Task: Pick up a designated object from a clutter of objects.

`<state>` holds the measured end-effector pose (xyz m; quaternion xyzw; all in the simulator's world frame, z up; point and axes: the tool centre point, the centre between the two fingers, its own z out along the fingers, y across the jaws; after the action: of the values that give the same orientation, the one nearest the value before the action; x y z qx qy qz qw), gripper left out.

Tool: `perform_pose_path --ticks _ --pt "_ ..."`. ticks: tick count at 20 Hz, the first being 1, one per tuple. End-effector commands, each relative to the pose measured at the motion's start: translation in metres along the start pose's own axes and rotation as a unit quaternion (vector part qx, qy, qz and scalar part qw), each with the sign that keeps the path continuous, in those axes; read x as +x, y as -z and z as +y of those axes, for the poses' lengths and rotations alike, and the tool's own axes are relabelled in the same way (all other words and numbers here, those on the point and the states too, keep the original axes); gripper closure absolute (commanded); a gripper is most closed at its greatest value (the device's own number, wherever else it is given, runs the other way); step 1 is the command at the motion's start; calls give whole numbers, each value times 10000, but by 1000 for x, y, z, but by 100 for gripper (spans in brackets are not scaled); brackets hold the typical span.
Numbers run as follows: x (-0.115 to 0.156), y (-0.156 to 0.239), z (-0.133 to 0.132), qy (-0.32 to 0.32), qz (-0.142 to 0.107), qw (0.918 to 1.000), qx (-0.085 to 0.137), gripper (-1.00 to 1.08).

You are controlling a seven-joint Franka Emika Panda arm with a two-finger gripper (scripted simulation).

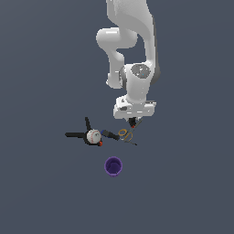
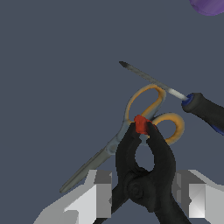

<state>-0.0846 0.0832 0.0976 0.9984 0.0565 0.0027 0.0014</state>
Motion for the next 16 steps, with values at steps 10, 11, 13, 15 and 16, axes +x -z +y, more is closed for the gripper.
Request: perform_pose_path --ticks 10,11,13,15,16 --pt "-22 91 39 18 -3 10000 24 108" --pt "-24 99 43 21 -4 10000 28 108" --pt "-28 117 51 24 -5 10000 32 108" --pt "-32 134 59 26 -6 10000 34 108" --pt "-34 143 62 26 -6 10000 34 108"
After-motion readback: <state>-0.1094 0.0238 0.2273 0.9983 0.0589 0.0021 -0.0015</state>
